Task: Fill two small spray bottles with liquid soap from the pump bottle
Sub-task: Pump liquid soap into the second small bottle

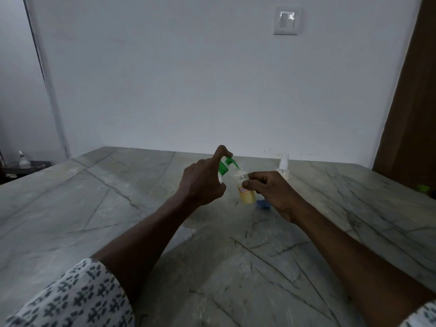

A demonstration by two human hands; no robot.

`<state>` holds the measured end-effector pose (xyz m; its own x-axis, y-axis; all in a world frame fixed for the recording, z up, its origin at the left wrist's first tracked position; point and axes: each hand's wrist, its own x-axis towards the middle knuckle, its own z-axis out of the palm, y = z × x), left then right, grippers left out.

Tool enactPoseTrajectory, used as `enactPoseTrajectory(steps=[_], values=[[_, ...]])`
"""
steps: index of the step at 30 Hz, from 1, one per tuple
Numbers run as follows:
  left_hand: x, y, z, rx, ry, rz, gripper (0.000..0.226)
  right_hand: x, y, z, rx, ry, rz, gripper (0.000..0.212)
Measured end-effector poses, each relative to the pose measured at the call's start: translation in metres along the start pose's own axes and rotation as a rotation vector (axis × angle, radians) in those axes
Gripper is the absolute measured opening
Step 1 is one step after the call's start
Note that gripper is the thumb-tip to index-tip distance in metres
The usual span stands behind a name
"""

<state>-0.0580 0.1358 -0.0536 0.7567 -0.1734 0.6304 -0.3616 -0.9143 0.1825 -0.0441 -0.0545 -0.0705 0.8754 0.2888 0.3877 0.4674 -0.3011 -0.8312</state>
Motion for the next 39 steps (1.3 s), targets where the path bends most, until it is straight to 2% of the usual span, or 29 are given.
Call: enactPoseTrajectory(steps=[9,20,30,39], values=[[-0.0006,0.0010,-0.0011,-0.008,-0.006,0.019,0.081,-0.0020,-0.0028,-0.0051,0.005,-0.007,0.004,0.015],[-0.0003,0.0041,-0.0013,-0.003,-0.012,-0.016,0.068,-0.0032,-0.0038,-0.0006,-0.012,-0.027,0.007,0.013],[-0.0024,0.0040,-0.0024,0.014,0.001,0.011,0.081,-0.0044,-0.0073,-0.0049,0.049,-0.009,0.013,0.016],[-0.0013,0.0056,-0.0013,0.013,0.002,0.001,0.068,-0.0050,-0.0062,-0.0013,0.028,-0.042,0.001,0.016]])
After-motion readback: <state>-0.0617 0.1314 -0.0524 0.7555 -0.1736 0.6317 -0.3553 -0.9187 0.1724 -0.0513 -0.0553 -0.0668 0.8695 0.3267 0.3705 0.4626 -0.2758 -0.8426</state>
